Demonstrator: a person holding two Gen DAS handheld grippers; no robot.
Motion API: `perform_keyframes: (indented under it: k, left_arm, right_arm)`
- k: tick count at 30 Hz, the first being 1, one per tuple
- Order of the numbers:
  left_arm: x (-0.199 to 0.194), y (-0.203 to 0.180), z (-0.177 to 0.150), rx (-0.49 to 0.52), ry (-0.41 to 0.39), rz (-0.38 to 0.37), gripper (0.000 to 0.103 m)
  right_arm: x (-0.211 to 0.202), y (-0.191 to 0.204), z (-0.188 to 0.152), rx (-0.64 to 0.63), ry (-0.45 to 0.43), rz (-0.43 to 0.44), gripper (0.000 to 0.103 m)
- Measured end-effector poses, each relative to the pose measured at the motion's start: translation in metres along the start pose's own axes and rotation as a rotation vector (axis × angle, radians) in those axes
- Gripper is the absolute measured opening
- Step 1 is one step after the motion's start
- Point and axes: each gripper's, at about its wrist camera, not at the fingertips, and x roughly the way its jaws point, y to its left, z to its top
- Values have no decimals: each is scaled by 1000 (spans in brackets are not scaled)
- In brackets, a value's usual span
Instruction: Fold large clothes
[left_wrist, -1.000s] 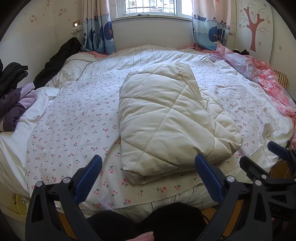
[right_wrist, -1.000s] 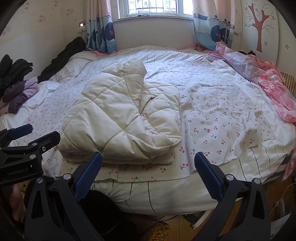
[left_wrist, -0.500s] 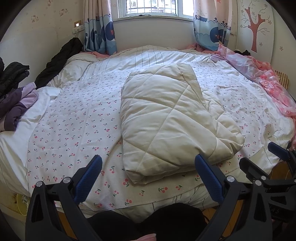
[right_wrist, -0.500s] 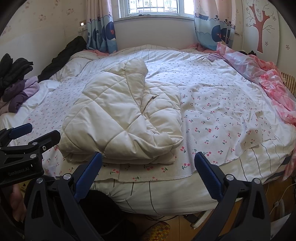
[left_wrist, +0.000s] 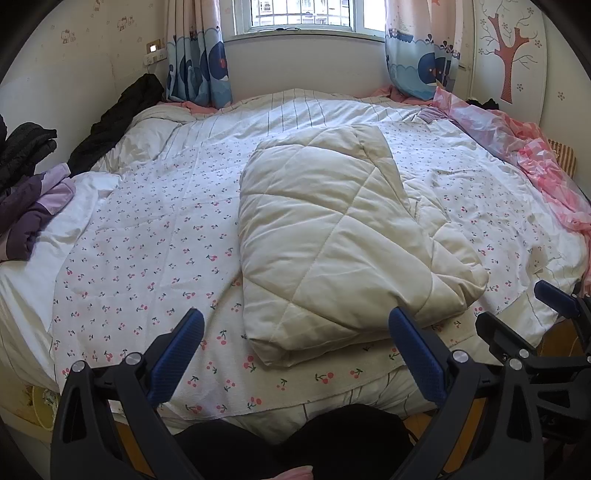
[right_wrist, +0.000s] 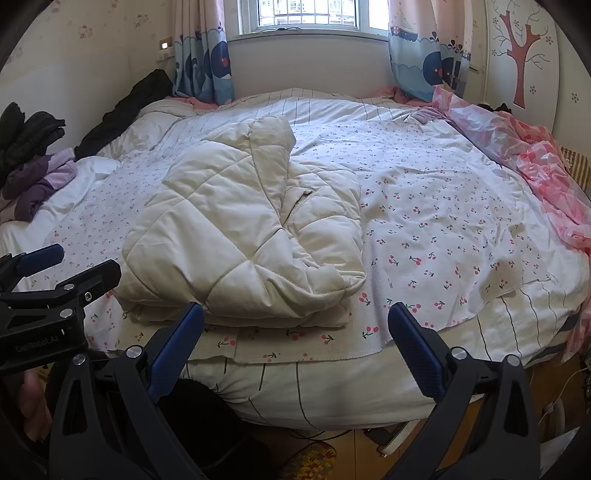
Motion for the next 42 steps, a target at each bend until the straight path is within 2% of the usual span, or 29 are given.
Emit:
perform_keyframes:
  k: [29, 42]
  left_arm:
    - [3, -4, -2, 2, 6, -39, 96]
    - [4, -4, -3, 11, 4, -12, 96]
  right_arm:
    - [4, -5, 2, -25, -1, -48, 96]
    - [5, -7, 0, -24, -1, -48, 96]
